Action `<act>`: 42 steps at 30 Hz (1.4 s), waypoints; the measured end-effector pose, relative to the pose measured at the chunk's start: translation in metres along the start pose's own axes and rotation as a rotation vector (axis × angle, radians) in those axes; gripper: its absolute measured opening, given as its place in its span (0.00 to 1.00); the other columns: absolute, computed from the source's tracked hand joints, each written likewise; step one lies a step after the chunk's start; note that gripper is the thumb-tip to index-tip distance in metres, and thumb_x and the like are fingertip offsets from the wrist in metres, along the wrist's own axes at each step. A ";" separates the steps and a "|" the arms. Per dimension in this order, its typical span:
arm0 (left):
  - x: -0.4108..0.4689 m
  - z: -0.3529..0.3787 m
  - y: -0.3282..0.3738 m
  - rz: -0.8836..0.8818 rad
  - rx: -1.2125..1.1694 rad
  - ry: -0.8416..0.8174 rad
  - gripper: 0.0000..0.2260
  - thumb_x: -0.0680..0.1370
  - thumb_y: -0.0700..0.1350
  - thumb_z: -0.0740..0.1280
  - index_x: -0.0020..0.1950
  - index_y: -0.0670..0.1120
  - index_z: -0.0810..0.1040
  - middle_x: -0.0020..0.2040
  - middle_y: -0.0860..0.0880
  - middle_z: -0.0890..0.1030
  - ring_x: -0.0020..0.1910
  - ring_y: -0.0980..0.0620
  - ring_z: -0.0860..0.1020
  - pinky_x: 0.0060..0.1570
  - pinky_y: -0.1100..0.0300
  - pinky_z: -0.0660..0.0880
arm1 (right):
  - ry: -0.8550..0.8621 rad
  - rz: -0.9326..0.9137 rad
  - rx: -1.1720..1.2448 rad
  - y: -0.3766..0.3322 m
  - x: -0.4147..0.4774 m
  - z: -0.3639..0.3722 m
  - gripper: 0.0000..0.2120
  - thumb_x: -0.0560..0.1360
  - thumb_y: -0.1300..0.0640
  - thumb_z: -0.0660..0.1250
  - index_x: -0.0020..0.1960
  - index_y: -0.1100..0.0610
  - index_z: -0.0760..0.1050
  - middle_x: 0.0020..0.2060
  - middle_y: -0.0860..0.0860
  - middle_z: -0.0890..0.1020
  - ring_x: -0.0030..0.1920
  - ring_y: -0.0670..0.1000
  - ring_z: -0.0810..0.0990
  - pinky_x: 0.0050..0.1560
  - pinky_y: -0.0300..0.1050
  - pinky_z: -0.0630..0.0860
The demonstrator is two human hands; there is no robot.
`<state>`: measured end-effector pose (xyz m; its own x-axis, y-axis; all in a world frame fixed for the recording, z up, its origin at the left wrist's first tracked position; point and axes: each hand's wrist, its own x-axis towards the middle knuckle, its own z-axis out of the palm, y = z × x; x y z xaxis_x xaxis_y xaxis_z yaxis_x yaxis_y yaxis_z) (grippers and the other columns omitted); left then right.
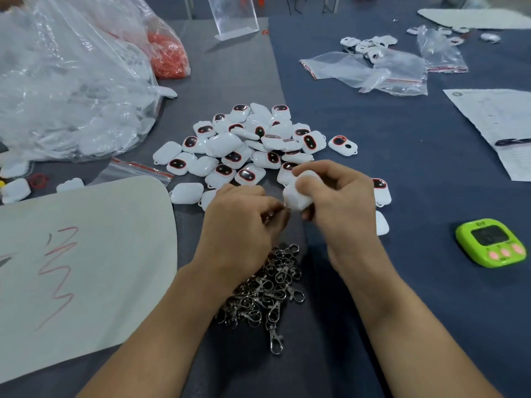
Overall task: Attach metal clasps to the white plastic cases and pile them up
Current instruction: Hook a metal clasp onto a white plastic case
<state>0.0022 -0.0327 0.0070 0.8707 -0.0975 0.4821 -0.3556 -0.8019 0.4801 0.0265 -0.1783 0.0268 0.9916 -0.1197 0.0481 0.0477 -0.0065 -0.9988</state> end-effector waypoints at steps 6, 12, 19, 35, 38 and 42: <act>0.007 0.002 0.002 -0.478 -0.730 -0.096 0.08 0.74 0.40 0.76 0.42 0.54 0.88 0.39 0.53 0.87 0.40 0.59 0.83 0.44 0.65 0.79 | -0.107 0.538 0.447 -0.001 0.008 -0.002 0.09 0.80 0.65 0.62 0.47 0.63 0.81 0.29 0.53 0.82 0.23 0.47 0.74 0.21 0.35 0.66; 0.004 -0.002 -0.003 -0.170 -0.227 -0.038 0.04 0.73 0.43 0.75 0.39 0.48 0.87 0.31 0.53 0.78 0.32 0.55 0.74 0.35 0.59 0.69 | -0.048 0.138 0.109 0.003 0.001 0.001 0.09 0.76 0.66 0.68 0.42 0.56 0.83 0.29 0.51 0.82 0.24 0.48 0.74 0.23 0.38 0.70; -0.002 -0.001 -0.005 0.065 0.157 0.032 0.06 0.75 0.46 0.72 0.39 0.47 0.85 0.32 0.52 0.77 0.32 0.49 0.74 0.45 0.53 0.68 | -0.024 -0.203 -0.315 0.005 -0.006 0.005 0.06 0.72 0.57 0.70 0.45 0.48 0.83 0.33 0.45 0.83 0.30 0.46 0.79 0.35 0.45 0.79; 0.005 -0.005 -0.022 -0.301 0.193 0.249 0.08 0.73 0.42 0.74 0.50 0.51 0.87 0.46 0.52 0.86 0.48 0.48 0.80 0.56 0.60 0.64 | 0.250 -0.007 -0.702 0.002 0.028 -0.052 0.18 0.75 0.63 0.63 0.54 0.46 0.85 0.42 0.43 0.84 0.42 0.49 0.79 0.40 0.41 0.73; 0.007 -0.008 -0.029 -0.402 0.241 0.188 0.11 0.74 0.45 0.72 0.56 0.51 0.86 0.54 0.49 0.85 0.54 0.45 0.79 0.59 0.53 0.70 | 0.252 -0.078 -0.712 0.004 0.026 -0.049 0.26 0.75 0.67 0.62 0.67 0.45 0.79 0.58 0.50 0.76 0.49 0.52 0.75 0.51 0.41 0.69; 0.005 -0.010 -0.030 -0.376 0.297 0.083 0.14 0.74 0.51 0.73 0.59 0.52 0.85 0.55 0.51 0.83 0.55 0.46 0.79 0.56 0.53 0.73 | 0.094 -0.218 -0.753 0.007 0.017 -0.030 0.23 0.75 0.68 0.65 0.62 0.47 0.83 0.60 0.49 0.78 0.58 0.47 0.74 0.51 0.25 0.62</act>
<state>0.0135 -0.0034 0.0023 0.8859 0.2692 0.3778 0.1015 -0.9072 0.4082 0.0398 -0.2104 0.0204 0.9534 -0.1218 0.2760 0.1124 -0.7057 -0.6996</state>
